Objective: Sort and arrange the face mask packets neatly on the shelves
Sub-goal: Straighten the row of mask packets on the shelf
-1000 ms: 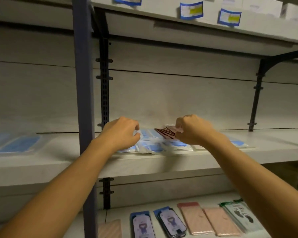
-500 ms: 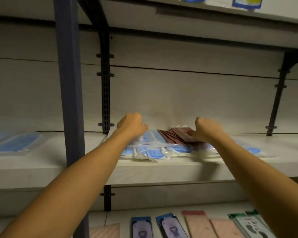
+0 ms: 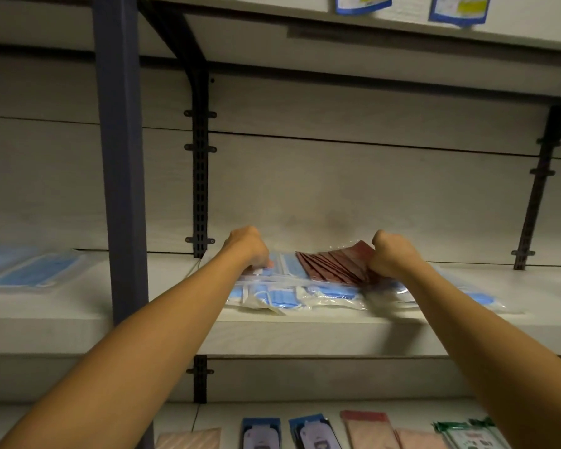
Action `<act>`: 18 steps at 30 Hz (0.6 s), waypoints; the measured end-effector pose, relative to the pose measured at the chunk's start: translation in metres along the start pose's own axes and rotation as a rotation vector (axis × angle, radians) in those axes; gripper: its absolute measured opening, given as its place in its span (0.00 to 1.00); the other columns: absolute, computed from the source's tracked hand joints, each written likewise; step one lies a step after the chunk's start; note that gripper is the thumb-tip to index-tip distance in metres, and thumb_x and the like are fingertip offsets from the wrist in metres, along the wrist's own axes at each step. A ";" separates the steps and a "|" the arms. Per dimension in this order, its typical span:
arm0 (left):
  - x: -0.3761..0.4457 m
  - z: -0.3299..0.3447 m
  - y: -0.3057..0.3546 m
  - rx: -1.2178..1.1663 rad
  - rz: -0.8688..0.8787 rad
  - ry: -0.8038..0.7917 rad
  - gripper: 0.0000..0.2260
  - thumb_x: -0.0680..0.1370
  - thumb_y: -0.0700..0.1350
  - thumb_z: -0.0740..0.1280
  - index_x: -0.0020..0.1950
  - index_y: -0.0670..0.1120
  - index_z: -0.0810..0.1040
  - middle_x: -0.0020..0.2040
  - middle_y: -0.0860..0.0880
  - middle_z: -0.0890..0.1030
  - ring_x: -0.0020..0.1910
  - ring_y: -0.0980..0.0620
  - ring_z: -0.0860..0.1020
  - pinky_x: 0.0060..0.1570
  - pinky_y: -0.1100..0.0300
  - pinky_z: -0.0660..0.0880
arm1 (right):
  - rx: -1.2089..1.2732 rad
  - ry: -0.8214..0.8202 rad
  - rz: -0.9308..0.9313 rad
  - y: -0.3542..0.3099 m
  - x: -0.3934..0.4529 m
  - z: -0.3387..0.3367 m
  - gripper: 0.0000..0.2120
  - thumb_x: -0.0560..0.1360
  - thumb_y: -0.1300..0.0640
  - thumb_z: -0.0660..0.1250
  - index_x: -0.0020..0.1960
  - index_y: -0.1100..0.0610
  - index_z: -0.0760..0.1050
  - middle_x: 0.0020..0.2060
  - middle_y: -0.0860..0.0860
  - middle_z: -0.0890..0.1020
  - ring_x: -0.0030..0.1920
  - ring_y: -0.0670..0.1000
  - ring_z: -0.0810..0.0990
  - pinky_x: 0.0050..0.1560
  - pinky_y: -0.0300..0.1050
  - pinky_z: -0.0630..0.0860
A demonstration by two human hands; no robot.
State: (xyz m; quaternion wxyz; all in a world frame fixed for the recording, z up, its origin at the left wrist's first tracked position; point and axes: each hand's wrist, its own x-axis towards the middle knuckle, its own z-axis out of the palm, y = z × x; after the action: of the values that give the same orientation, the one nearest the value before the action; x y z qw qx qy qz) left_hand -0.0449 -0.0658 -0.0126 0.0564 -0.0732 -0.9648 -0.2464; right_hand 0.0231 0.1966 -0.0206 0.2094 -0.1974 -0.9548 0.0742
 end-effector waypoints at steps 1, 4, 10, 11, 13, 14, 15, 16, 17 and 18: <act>0.000 0.000 0.000 -0.021 -0.009 0.004 0.15 0.73 0.48 0.78 0.49 0.42 0.76 0.43 0.44 0.79 0.37 0.49 0.79 0.39 0.56 0.78 | 0.011 0.005 0.003 0.001 0.001 0.000 0.18 0.77 0.57 0.66 0.64 0.62 0.72 0.59 0.61 0.79 0.58 0.63 0.78 0.50 0.48 0.75; 0.000 0.001 0.001 -0.097 -0.045 0.006 0.09 0.74 0.42 0.77 0.45 0.40 0.79 0.37 0.44 0.80 0.30 0.49 0.78 0.29 0.59 0.74 | 0.013 0.012 0.003 0.004 0.002 -0.003 0.16 0.76 0.60 0.66 0.62 0.62 0.72 0.58 0.61 0.79 0.57 0.63 0.78 0.49 0.48 0.74; -0.005 0.002 0.003 0.009 -0.069 -0.015 0.26 0.71 0.57 0.78 0.59 0.41 0.75 0.57 0.43 0.79 0.53 0.42 0.79 0.46 0.54 0.77 | 0.024 -0.033 -0.005 0.005 -0.005 -0.011 0.07 0.74 0.65 0.62 0.37 0.61 0.71 0.36 0.56 0.75 0.37 0.56 0.72 0.32 0.42 0.66; -0.005 0.003 0.002 0.041 -0.081 -0.015 0.28 0.70 0.59 0.78 0.61 0.42 0.76 0.59 0.43 0.79 0.54 0.42 0.79 0.47 0.54 0.77 | 0.028 -0.025 -0.007 0.005 -0.006 -0.012 0.05 0.74 0.64 0.62 0.40 0.62 0.75 0.36 0.57 0.76 0.37 0.56 0.73 0.34 0.42 0.68; -0.004 0.003 -0.002 0.063 -0.100 -0.018 0.29 0.70 0.61 0.77 0.62 0.43 0.77 0.59 0.43 0.80 0.53 0.42 0.80 0.48 0.54 0.78 | 0.067 -0.006 -0.015 0.008 -0.005 -0.012 0.08 0.74 0.63 0.62 0.46 0.62 0.80 0.39 0.57 0.78 0.39 0.57 0.74 0.38 0.43 0.70; -0.004 0.002 -0.003 0.064 -0.106 -0.015 0.29 0.70 0.61 0.77 0.62 0.44 0.77 0.59 0.43 0.80 0.52 0.43 0.80 0.48 0.54 0.78 | 0.088 0.000 -0.015 0.010 -0.006 -0.012 0.09 0.74 0.63 0.62 0.48 0.63 0.80 0.40 0.57 0.79 0.39 0.57 0.75 0.38 0.43 0.71; -0.005 0.001 -0.004 0.071 -0.108 -0.013 0.28 0.71 0.60 0.77 0.62 0.44 0.77 0.59 0.43 0.80 0.53 0.42 0.80 0.49 0.54 0.79 | 0.110 0.011 -0.018 0.012 -0.006 -0.013 0.09 0.73 0.63 0.62 0.48 0.64 0.80 0.41 0.58 0.80 0.39 0.57 0.75 0.37 0.44 0.71; -0.006 -0.001 -0.004 0.090 -0.103 -0.014 0.28 0.72 0.60 0.76 0.64 0.43 0.77 0.61 0.43 0.79 0.55 0.42 0.80 0.51 0.53 0.79 | 0.132 0.027 -0.019 0.012 -0.008 -0.014 0.10 0.73 0.63 0.62 0.48 0.64 0.80 0.42 0.59 0.81 0.39 0.58 0.75 0.36 0.44 0.71; -0.006 -0.004 -0.004 0.111 -0.098 -0.012 0.29 0.72 0.59 0.76 0.65 0.43 0.76 0.62 0.43 0.79 0.57 0.42 0.79 0.55 0.52 0.79 | 0.156 0.044 -0.017 0.013 -0.009 -0.015 0.10 0.72 0.63 0.63 0.47 0.65 0.80 0.42 0.59 0.81 0.39 0.58 0.75 0.35 0.45 0.72; -0.007 -0.007 -0.004 0.124 -0.093 -0.010 0.28 0.73 0.58 0.76 0.66 0.42 0.76 0.63 0.42 0.79 0.59 0.41 0.79 0.57 0.51 0.79 | 0.184 0.063 -0.011 0.013 -0.010 -0.017 0.10 0.71 0.62 0.63 0.46 0.66 0.80 0.41 0.60 0.81 0.39 0.59 0.76 0.36 0.46 0.73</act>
State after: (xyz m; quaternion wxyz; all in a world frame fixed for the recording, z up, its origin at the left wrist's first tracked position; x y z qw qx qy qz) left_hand -0.0387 -0.0737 -0.0097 0.0444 -0.0261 -0.9808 -0.1881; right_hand 0.0435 0.2056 -0.0121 0.2572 -0.1742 -0.9379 0.1542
